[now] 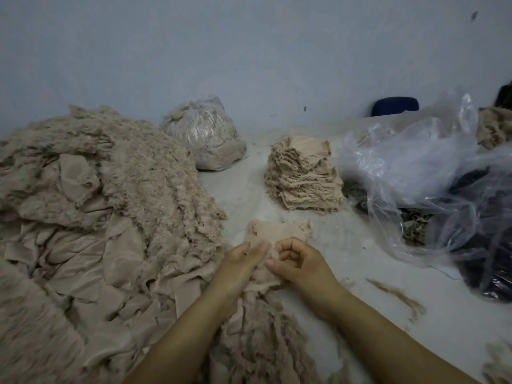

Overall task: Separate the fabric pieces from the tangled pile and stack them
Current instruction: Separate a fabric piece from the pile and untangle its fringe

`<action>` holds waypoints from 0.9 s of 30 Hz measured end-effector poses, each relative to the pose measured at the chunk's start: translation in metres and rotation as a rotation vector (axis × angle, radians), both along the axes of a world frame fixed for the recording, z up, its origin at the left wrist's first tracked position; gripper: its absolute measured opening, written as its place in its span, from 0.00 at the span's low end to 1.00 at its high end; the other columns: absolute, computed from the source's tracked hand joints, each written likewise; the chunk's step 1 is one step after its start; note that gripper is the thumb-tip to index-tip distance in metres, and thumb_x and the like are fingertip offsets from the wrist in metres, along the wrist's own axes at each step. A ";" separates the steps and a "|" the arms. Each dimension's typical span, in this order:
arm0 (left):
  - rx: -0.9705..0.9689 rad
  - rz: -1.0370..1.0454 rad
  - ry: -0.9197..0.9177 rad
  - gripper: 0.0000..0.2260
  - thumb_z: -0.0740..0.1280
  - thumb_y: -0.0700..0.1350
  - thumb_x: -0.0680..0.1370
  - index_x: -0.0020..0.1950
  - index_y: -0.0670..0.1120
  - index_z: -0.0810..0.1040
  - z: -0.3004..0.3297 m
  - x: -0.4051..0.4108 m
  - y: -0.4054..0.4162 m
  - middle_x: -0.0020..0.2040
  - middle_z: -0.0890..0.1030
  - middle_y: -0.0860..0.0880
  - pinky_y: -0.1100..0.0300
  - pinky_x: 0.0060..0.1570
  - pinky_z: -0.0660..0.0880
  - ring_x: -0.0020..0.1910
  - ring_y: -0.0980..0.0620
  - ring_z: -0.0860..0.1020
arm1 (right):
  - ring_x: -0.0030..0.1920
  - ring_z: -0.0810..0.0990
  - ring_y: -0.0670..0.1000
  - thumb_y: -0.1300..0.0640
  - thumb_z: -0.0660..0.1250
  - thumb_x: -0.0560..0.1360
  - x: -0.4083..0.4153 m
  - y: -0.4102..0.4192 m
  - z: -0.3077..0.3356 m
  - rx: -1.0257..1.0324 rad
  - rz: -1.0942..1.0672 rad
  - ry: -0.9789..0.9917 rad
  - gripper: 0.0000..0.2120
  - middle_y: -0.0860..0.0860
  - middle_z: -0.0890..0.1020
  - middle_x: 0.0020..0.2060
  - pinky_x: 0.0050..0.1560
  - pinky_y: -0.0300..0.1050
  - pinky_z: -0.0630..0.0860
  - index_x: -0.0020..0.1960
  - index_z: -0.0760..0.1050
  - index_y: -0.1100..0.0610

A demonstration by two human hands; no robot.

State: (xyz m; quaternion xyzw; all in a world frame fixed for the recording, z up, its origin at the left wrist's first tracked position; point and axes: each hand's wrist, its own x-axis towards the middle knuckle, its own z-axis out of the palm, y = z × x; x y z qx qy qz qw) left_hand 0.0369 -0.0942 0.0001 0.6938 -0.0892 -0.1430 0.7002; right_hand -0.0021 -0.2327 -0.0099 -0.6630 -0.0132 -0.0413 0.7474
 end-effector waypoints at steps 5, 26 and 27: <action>-0.263 0.188 0.165 0.12 0.60 0.43 0.81 0.47 0.39 0.80 0.000 0.006 0.001 0.39 0.84 0.41 0.57 0.35 0.77 0.35 0.46 0.81 | 0.28 0.80 0.49 0.62 0.59 0.80 0.002 0.000 0.002 0.243 -0.023 0.195 0.04 0.53 0.81 0.31 0.29 0.42 0.80 0.49 0.71 0.61; 0.280 0.124 -0.408 0.19 0.61 0.43 0.81 0.30 0.48 0.60 0.022 0.054 -0.012 0.26 0.61 0.52 0.59 0.30 0.56 0.27 0.55 0.60 | 0.22 0.73 0.47 0.64 0.67 0.76 0.042 -0.030 0.032 -0.052 -0.418 0.136 0.02 0.54 0.75 0.27 0.25 0.41 0.70 0.45 0.75 0.62; 0.322 0.116 -0.387 0.19 0.60 0.44 0.81 0.31 0.47 0.60 0.020 0.058 -0.014 0.27 0.60 0.51 0.58 0.32 0.56 0.28 0.53 0.60 | 0.25 0.74 0.49 0.63 0.66 0.77 0.049 -0.035 0.032 -0.153 -0.468 0.137 0.02 0.54 0.77 0.29 0.27 0.41 0.71 0.47 0.76 0.62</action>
